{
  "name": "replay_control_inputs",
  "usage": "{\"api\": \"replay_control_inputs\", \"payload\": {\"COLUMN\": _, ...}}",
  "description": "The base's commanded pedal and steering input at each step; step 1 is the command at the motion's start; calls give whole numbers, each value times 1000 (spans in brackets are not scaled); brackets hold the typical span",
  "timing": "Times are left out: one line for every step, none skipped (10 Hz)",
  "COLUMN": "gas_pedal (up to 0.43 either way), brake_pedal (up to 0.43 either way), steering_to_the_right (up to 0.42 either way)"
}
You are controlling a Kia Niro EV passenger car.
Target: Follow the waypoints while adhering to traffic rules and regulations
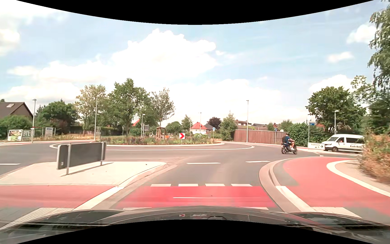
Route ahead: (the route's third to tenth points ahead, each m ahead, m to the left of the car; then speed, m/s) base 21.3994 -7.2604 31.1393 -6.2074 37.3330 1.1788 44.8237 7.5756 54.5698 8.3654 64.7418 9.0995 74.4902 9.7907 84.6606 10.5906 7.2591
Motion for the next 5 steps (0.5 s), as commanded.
{"api": "replay_control_inputs", "payload": {"gas_pedal": 110, "brake_pedal": 0, "steering_to_the_right": 44}}
{"api": "replay_control_inputs", "payload": {"gas_pedal": 110, "brake_pedal": 0, "steering_to_the_right": 52}}
{"api": "replay_control_inputs", "payload": {"gas_pedal": 110, "brake_pedal": 0, "steering_to_the_right": 61}}
{"api": "replay_control_inputs", "payload": {"gas_pedal": 110, "brake_pedal": 0, "steering_to_the_right": 70}}
{"api": "replay_control_inputs", "payload": {"gas_pedal": 110, "brake_pedal": 0, "steering_to_the_right": 87}}
